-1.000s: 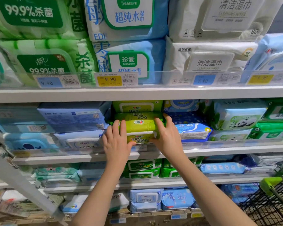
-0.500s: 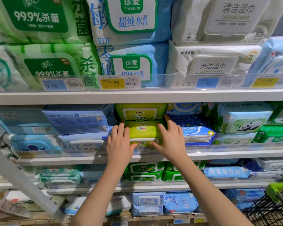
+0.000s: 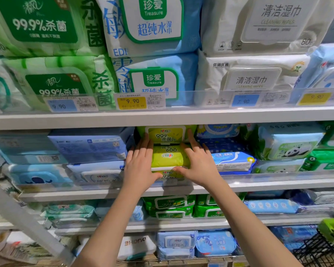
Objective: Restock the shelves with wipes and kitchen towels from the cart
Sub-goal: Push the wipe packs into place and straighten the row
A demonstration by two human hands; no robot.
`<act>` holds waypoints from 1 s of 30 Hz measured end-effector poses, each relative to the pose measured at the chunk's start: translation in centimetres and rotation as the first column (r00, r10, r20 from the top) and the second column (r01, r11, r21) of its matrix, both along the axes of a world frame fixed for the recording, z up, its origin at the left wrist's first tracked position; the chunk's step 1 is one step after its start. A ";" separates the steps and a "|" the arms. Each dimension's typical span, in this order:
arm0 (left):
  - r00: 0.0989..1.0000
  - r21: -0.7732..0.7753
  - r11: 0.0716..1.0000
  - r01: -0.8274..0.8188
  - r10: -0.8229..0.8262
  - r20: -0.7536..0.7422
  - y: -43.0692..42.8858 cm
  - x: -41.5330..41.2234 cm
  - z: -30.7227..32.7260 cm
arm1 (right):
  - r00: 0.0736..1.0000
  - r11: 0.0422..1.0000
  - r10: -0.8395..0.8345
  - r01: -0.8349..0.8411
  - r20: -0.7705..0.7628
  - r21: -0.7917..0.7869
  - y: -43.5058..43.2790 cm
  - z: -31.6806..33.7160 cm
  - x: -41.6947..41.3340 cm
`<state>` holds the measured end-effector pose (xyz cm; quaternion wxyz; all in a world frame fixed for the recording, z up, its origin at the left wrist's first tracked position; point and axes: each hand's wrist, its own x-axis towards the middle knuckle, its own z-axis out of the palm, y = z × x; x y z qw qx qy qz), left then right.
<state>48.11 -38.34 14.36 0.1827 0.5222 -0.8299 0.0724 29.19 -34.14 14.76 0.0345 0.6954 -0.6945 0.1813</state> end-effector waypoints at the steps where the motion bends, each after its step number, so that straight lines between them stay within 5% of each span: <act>1: 1.000 0.005 1.000 -0.010 0.010 -0.015 0.2 -0.1 0.1 | 0.997 0.999 0.009 -0.006 0.071 -0.042 0.1 -0.1 0.0; 4: 0.985 0.015 0.999 -0.035 0.037 -0.168 1.1 -0.7 0.0 | 0.949 0.987 0.006 0.045 0.314 -0.157 0.6 -0.4 0.8; 8: 0.962 0.071 0.995 -0.070 0.086 -0.261 1.7 -1.5 0.2 | 0.891 0.963 -0.064 0.173 0.450 -0.205 0.6 -0.8 1.6; 23: 0.849 0.219 0.975 -0.038 0.147 -0.508 0.9 -2.4 0.5 | 0.804 0.948 -0.223 0.310 0.551 -0.068 -1.3 0.3 1.6; 30: 0.792 0.193 0.981 -0.014 0.128 -0.597 0.3 -2.6 0.3 | 0.711 0.943 -0.117 0.299 0.693 -0.148 -2.0 0.7 1.6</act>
